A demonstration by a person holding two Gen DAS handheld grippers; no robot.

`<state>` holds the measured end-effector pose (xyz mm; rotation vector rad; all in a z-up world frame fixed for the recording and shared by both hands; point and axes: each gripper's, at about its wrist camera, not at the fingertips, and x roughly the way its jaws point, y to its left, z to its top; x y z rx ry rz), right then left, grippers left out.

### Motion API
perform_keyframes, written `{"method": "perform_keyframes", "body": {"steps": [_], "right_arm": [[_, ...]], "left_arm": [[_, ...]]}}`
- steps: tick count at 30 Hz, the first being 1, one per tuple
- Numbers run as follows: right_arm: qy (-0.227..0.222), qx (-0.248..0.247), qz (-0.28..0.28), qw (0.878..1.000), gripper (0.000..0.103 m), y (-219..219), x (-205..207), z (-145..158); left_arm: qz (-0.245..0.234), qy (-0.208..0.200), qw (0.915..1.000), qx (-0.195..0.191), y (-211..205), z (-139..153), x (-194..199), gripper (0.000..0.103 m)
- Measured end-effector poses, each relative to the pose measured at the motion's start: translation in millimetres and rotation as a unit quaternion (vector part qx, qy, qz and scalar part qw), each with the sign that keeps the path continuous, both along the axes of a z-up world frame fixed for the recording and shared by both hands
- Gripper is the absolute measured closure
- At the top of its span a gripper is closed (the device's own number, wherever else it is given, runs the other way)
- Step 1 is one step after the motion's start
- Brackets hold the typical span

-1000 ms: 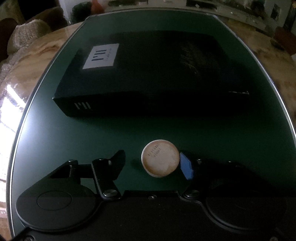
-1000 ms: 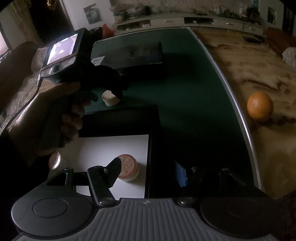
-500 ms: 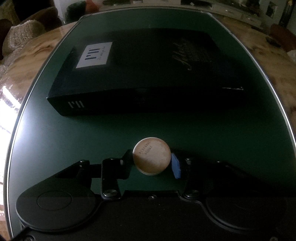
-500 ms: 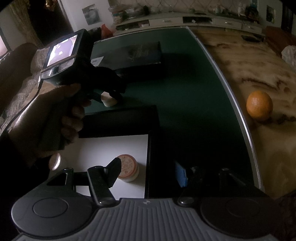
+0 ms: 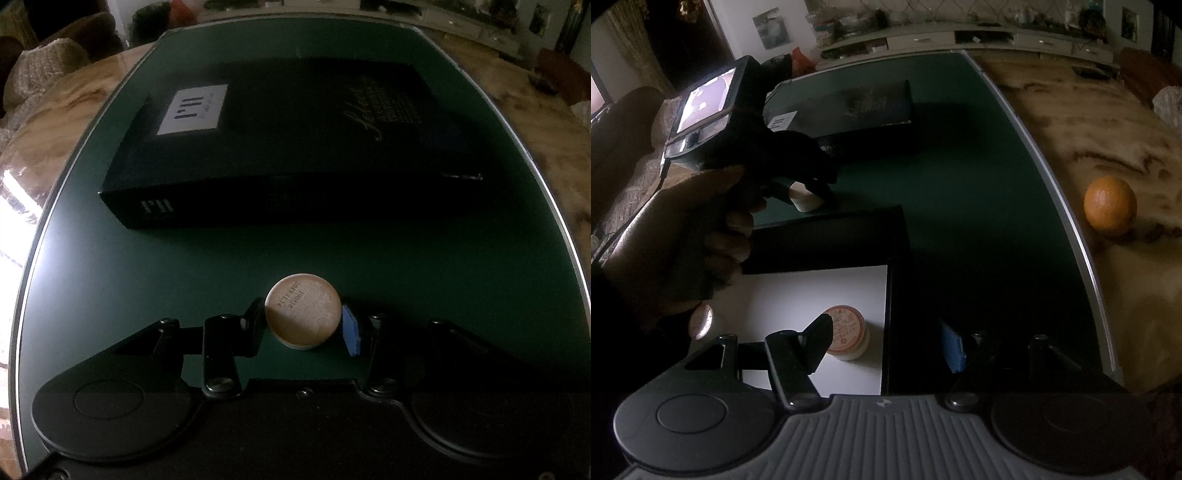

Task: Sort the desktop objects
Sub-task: 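Carry the cream-lidded container into the tray and open the left tool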

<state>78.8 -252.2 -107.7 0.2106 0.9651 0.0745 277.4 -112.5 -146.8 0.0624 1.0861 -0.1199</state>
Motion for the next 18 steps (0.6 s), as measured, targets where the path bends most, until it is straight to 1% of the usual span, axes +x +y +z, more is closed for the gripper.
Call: {"method": "perform_keyframes", "body": {"steps": [3, 8, 12, 15, 18], "right_arm": [[0.000, 0.000, -0.002, 1.000, 0.038, 0, 0, 0], [0.000, 0.002, -0.008, 1.000, 0.038, -1, 0, -1], [0.001, 0.005, -0.011, 1.000, 0.038, -2, -1, -1], [-0.001, 0.007, -0.016, 1.000, 0.038, -5, -1, 0], [-0.003, 0.007, -0.020, 1.000, 0.038, -6, -2, 1]], "left_arm": [[0.000, -0.003, 1.0000, -0.005, 2, 12, -5, 0.062], [-0.005, -0.020, 0.9997, -0.011, 14, 54, -27, 0.062], [-0.006, -0.030, 0.9995, 0.002, 25, 82, -57, 0.062], [-0.011, -0.020, 0.9997, 0.003, 31, 89, -82, 0.062], [-0.020, -0.002, 0.9998, -0.007, 34, 84, -107, 0.062]]}}
